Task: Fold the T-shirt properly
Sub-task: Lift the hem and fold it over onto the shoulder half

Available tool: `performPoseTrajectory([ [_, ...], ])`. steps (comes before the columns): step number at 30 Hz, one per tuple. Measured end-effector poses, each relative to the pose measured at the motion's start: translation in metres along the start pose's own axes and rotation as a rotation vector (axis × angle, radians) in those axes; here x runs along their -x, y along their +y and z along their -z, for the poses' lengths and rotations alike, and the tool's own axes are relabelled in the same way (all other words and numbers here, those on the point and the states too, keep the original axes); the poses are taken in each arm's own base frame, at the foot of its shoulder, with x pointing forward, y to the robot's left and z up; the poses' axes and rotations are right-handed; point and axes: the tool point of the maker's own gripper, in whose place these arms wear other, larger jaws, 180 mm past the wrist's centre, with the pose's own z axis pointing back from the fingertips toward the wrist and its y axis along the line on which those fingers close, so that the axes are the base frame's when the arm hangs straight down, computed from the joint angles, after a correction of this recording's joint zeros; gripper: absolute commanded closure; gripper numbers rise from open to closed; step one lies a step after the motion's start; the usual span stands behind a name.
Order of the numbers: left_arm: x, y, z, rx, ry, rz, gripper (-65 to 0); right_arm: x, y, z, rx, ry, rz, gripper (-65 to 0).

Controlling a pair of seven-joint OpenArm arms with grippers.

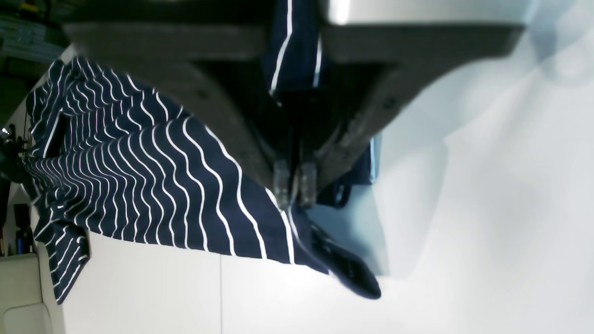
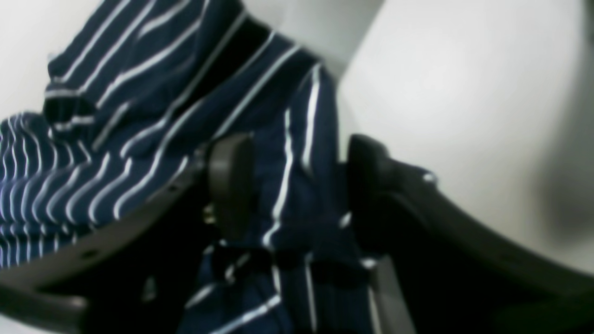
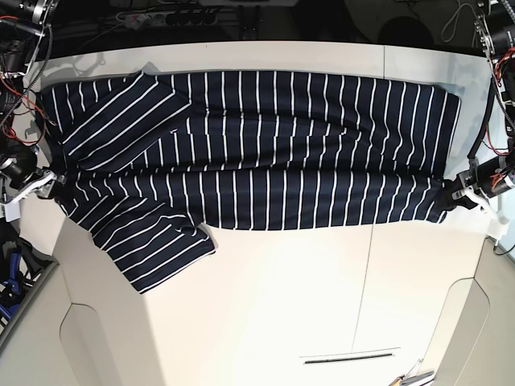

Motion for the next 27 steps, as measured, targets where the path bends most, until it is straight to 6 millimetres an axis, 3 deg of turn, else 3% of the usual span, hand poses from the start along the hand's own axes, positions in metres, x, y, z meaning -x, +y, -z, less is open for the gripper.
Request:
performPoseTrajectory([
  [7, 0.003, 0.004, 0.000, -0.021, 0.017, 0.013, 0.0, -0.051, -0.019, -0.017, 0.044, -0.195, 0.049, -34.3],
  [11, 0.003, 0.004, 0.000, -0.021, 0.016, 0.013, 0.0, -0.078, -0.011, -0.015, 0.029, -0.259, 0.039, -34.3],
  [15, 0.001, 0.004, 0.000, -0.020, 0.008, 0.013, 0.0, -0.087, 0.003, 0.001, 0.032, -0.268, -0.002, -34.3],
  [23, 0.001, 0.004, 0.000, -0.022, 0.009, 0.014, 0.0, -0.061, 0.025, 0.060, 0.001, -0.183, -0.064, -34.3],
  [27, 0.002, 0.004, 0.000, -0.022, 0.010, 0.014, 0.0, -0.041, 0.030, 0.076, -0.011, -0.117, -0.066, -34.3],
])
